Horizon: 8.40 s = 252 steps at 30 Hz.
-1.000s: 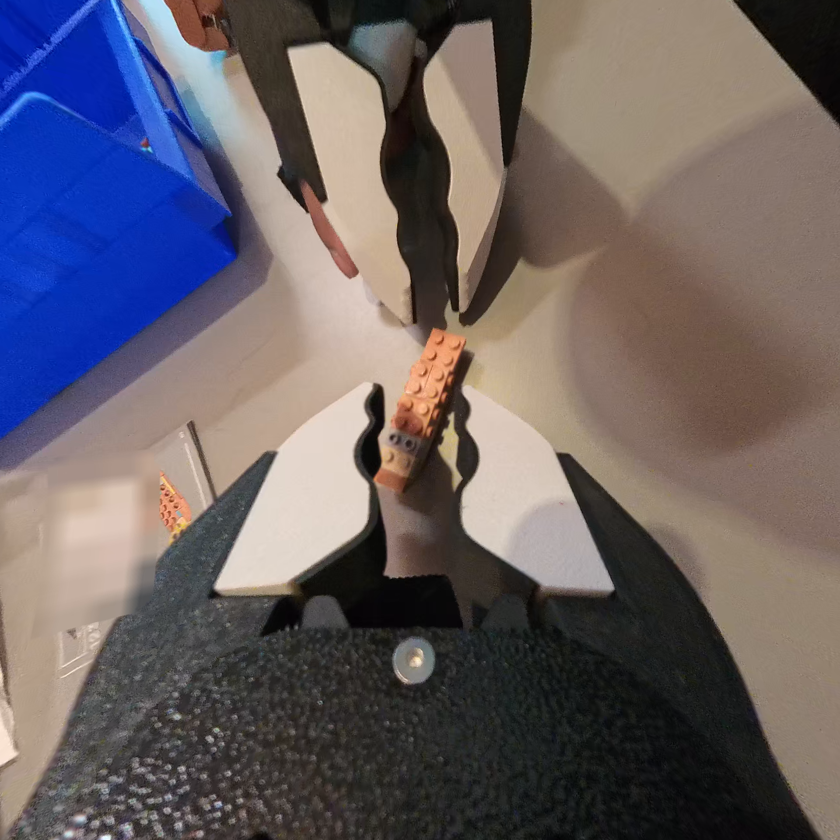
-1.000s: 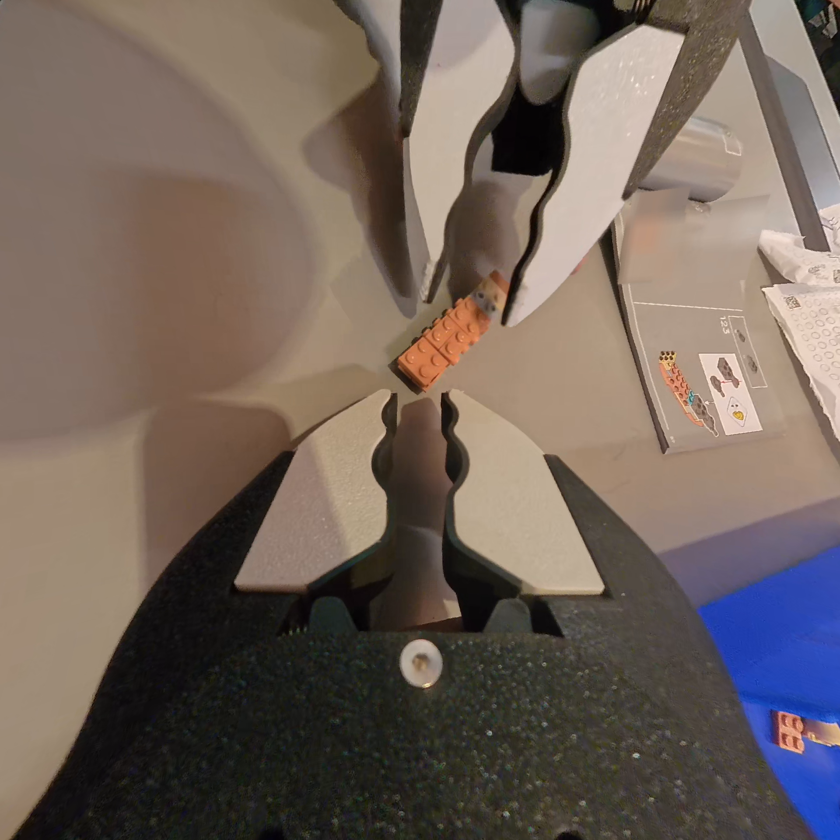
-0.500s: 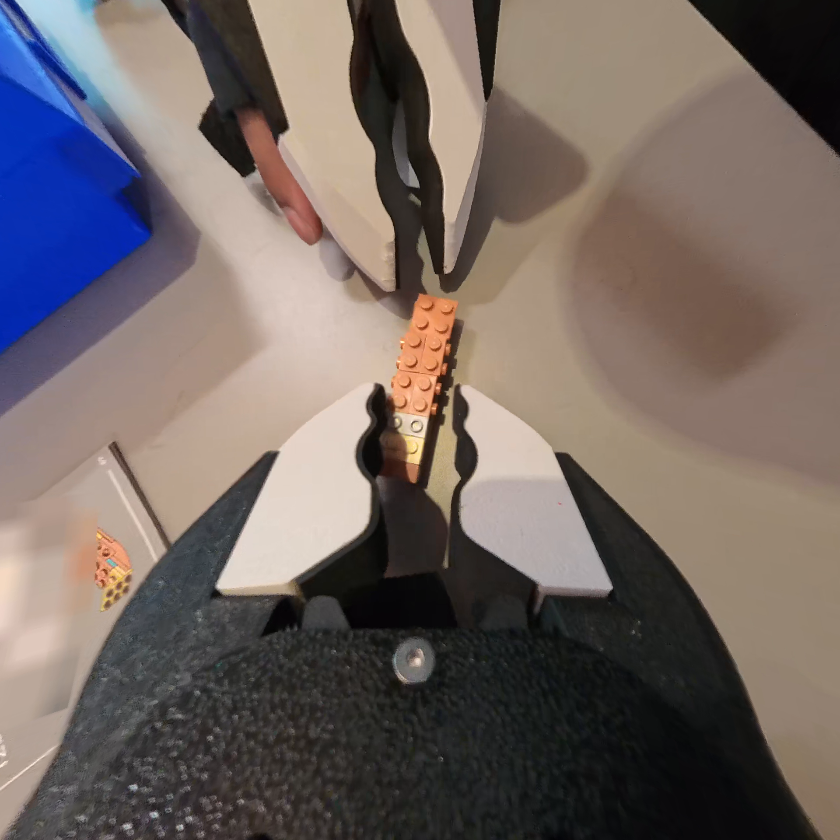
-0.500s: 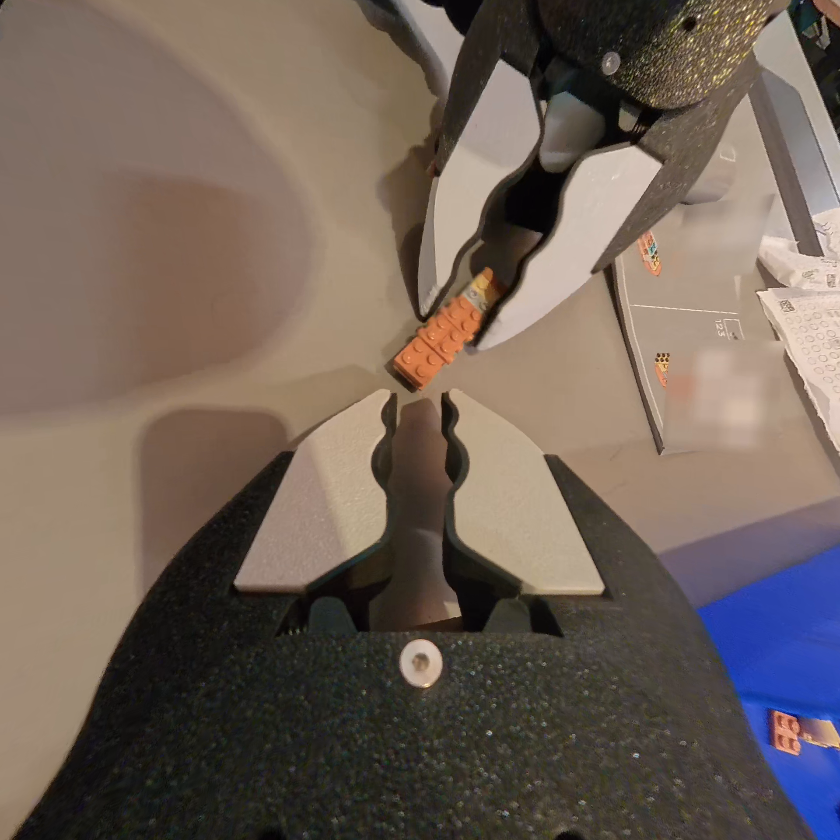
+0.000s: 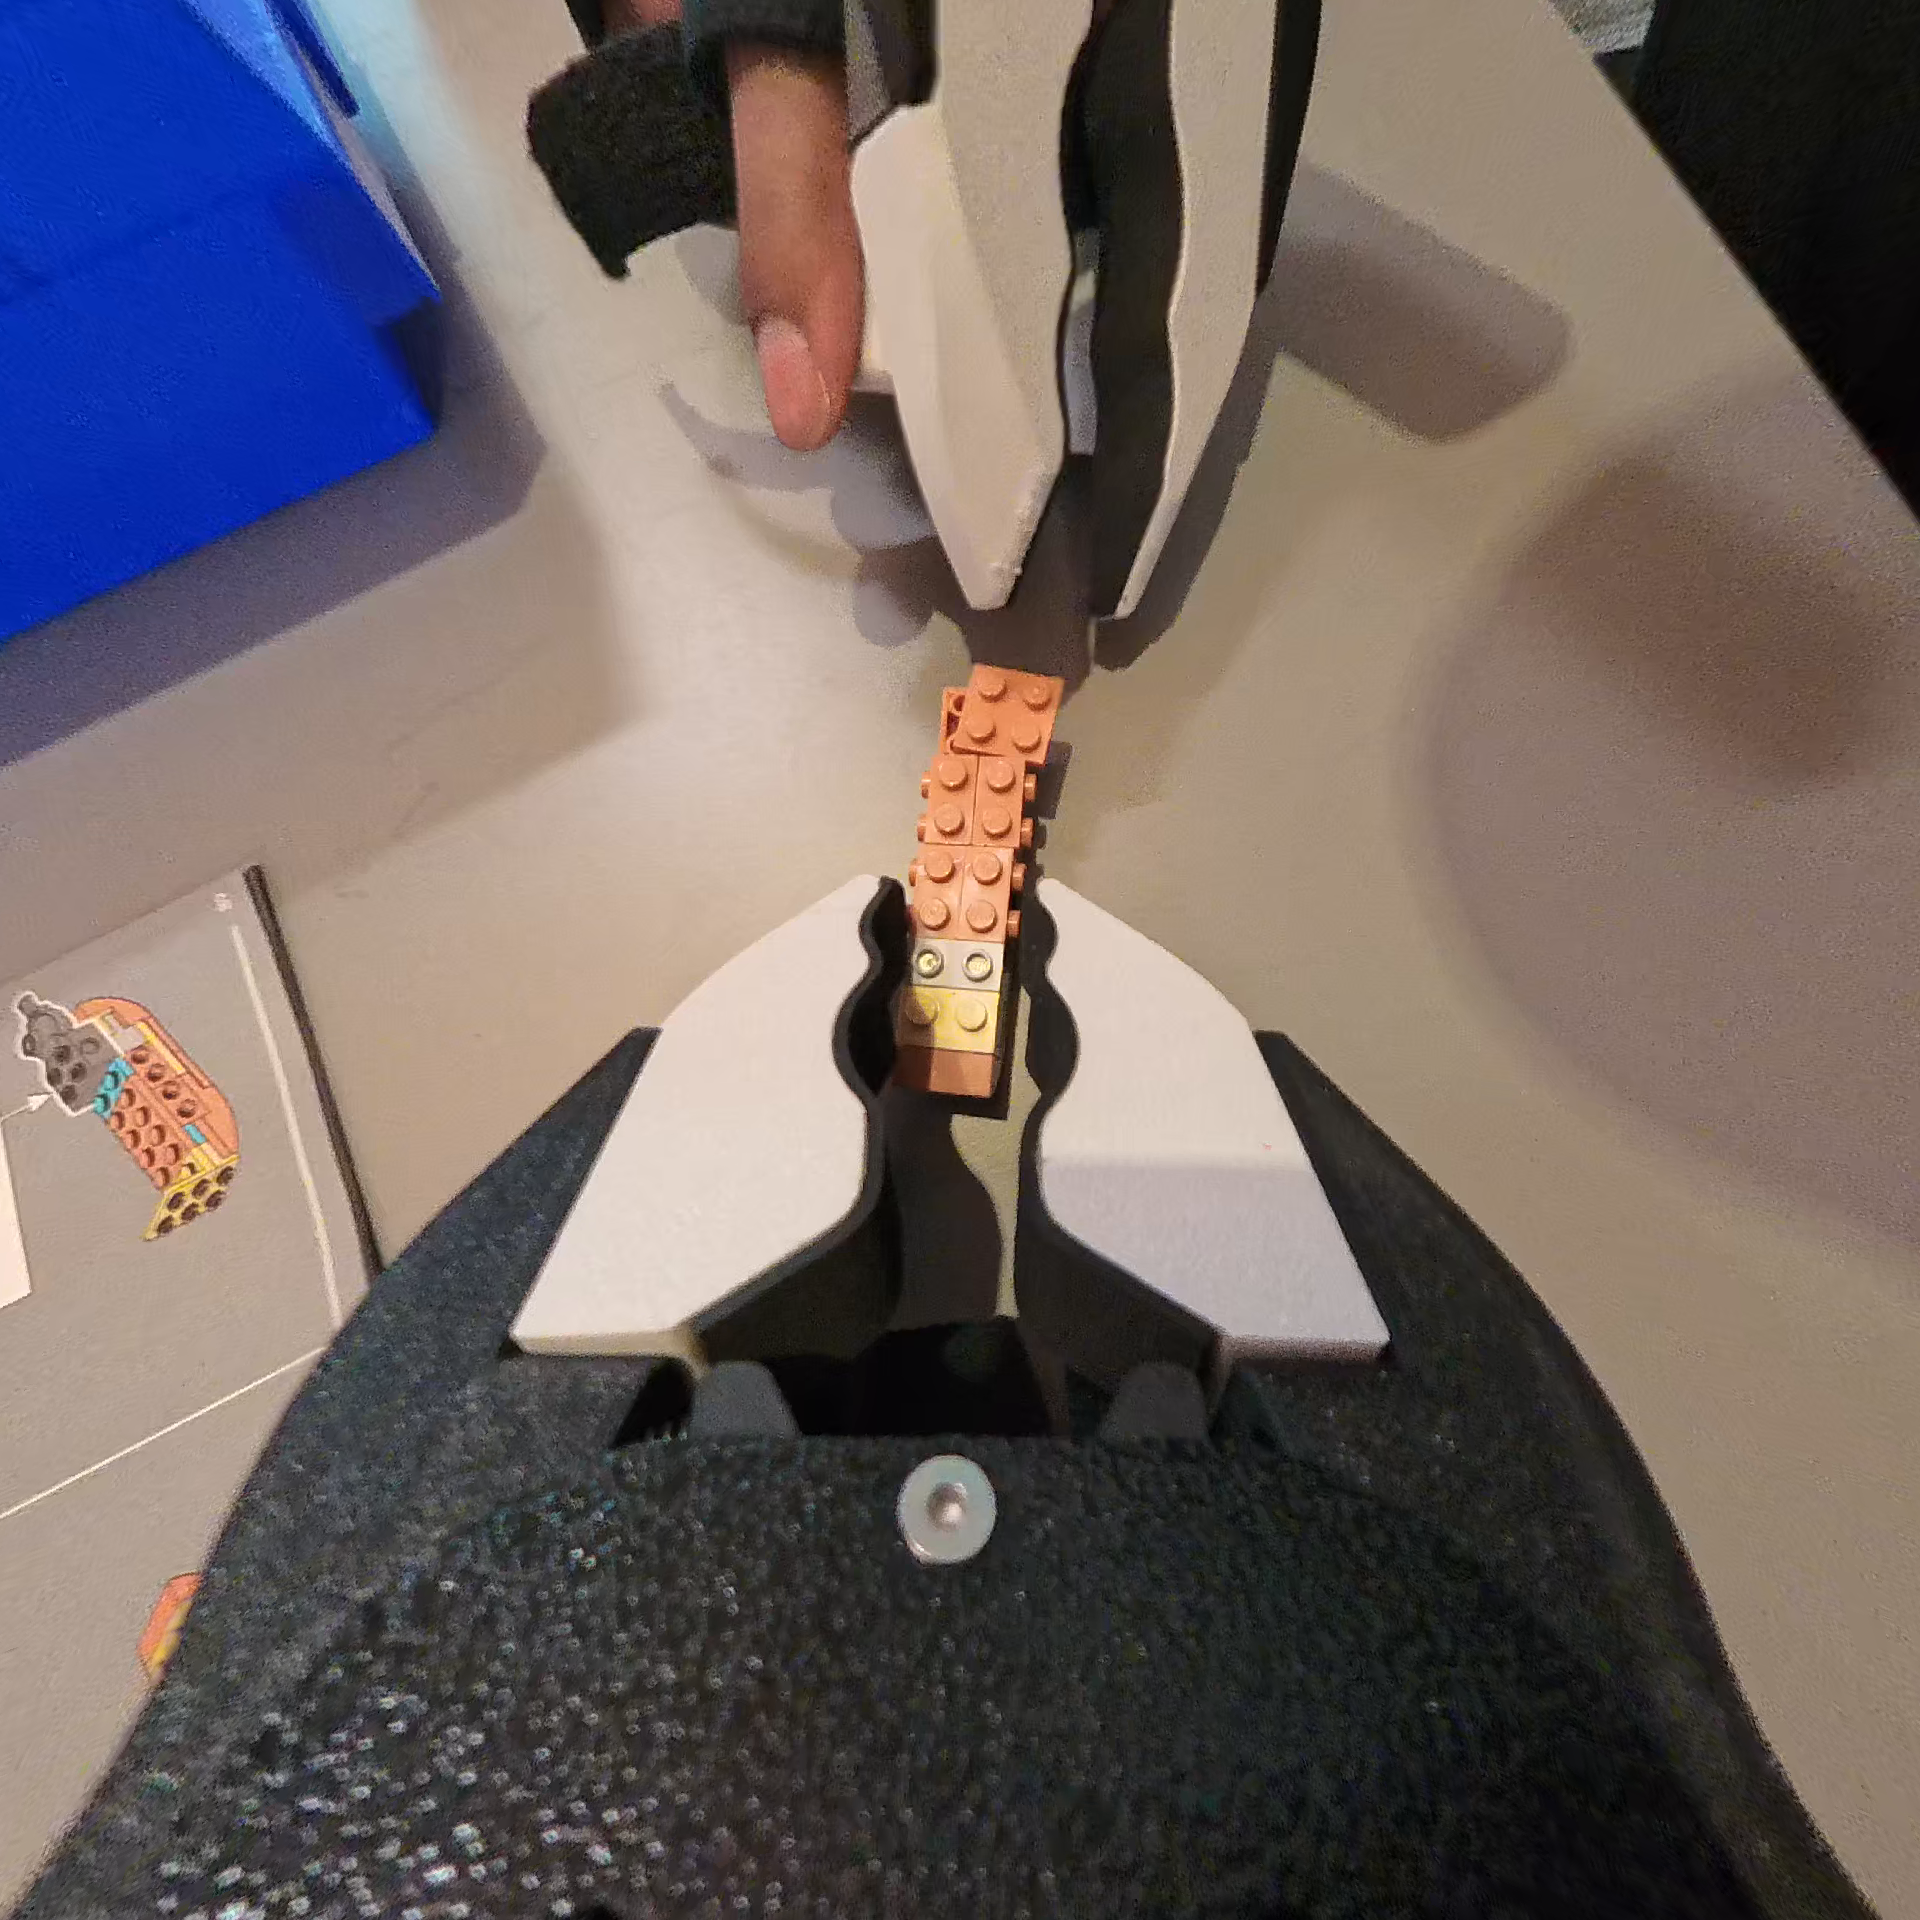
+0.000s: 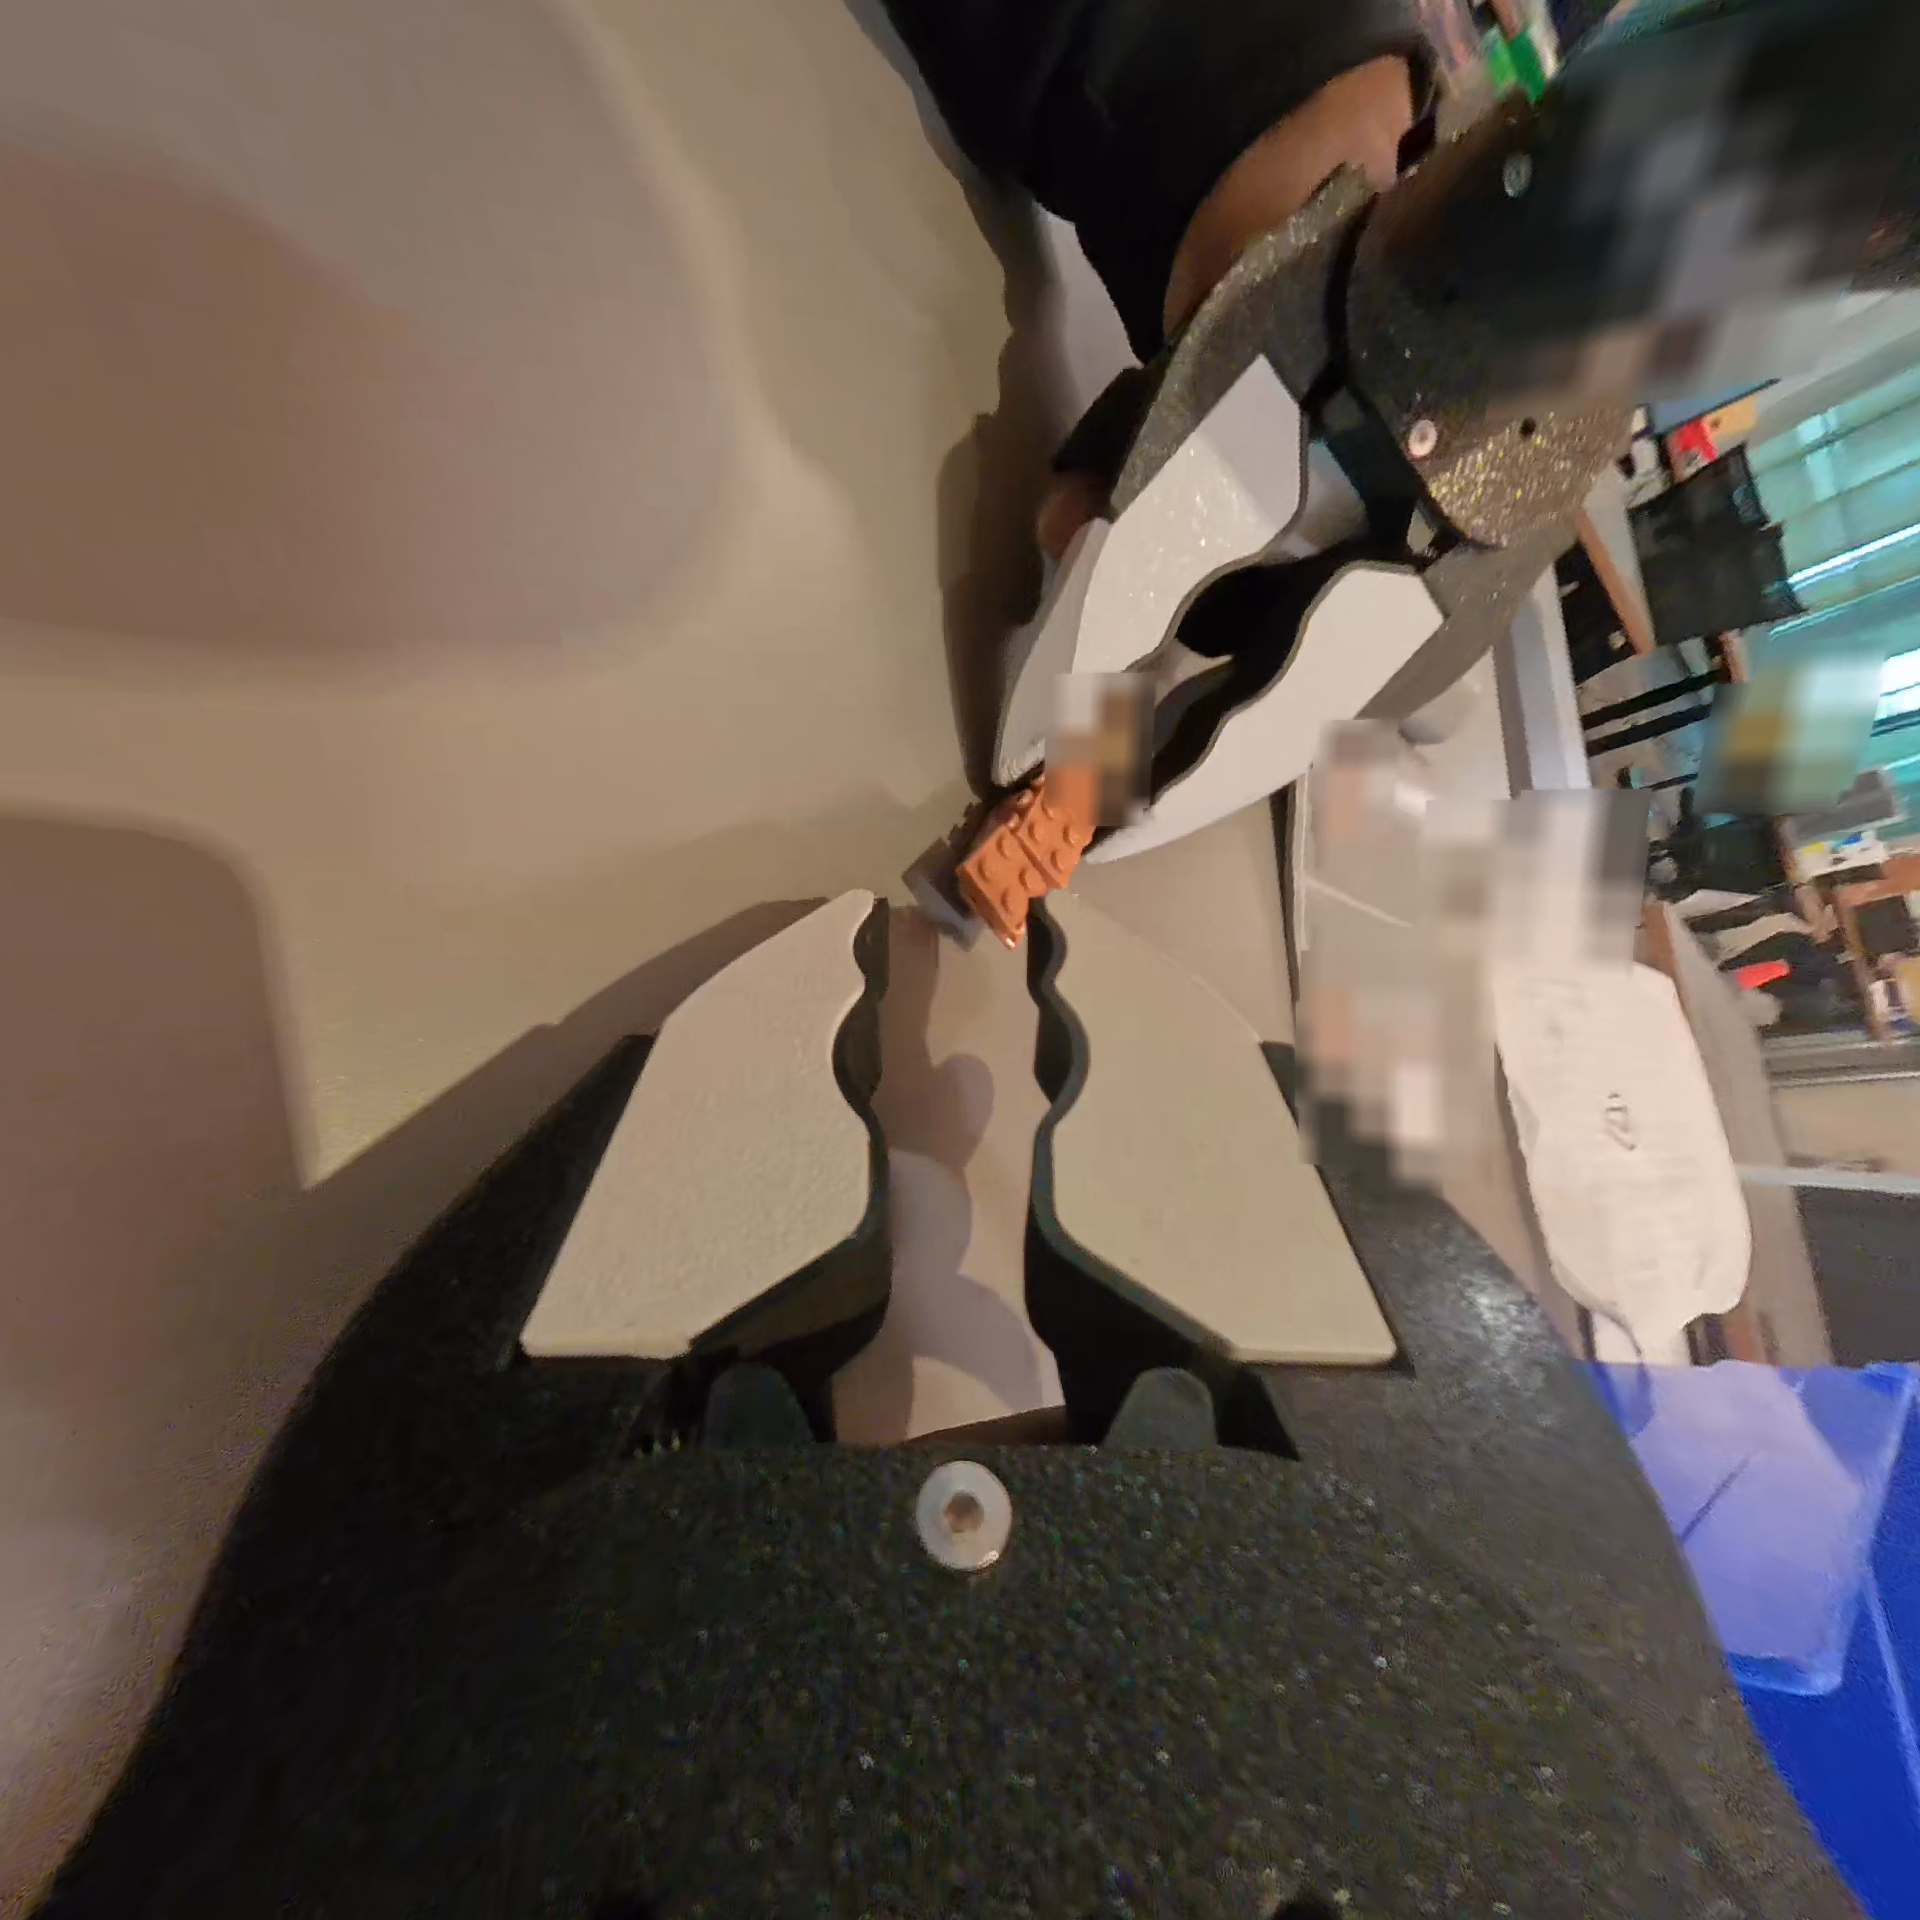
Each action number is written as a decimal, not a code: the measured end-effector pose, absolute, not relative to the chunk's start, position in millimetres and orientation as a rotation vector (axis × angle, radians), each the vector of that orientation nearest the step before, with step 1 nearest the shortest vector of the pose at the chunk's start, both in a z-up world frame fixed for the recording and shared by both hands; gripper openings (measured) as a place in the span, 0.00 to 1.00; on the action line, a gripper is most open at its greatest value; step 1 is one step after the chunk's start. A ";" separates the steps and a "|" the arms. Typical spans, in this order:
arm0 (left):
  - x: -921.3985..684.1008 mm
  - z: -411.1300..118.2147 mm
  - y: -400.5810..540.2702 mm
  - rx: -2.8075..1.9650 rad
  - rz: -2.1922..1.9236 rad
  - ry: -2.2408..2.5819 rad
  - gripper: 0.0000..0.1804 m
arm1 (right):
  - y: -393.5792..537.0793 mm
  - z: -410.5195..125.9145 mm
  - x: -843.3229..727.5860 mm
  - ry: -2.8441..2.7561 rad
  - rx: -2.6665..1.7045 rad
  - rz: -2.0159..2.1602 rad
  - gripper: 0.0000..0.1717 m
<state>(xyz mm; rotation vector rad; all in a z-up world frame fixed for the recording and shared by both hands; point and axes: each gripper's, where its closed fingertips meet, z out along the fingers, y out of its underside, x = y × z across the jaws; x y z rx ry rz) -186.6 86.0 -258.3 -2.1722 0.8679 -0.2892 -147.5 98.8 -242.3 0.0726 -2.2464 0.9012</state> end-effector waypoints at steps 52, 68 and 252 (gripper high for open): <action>-155.2 -232.0 78.8 -2.191 -0.775 0.535 0.11 | 88.3 -225.6 -153.4 -1.990 0.272 0.755 0.08; -152.1 -239.6 78.7 -2.223 -0.818 0.494 0.11 | 91.5 -233.2 -151.4 -2.070 0.260 0.729 0.08; -127.5 -146.0 102.0 -1.492 -0.697 0.318 0.12 | 87.6 -143.2 -148.3 -1.544 0.269 0.737 0.12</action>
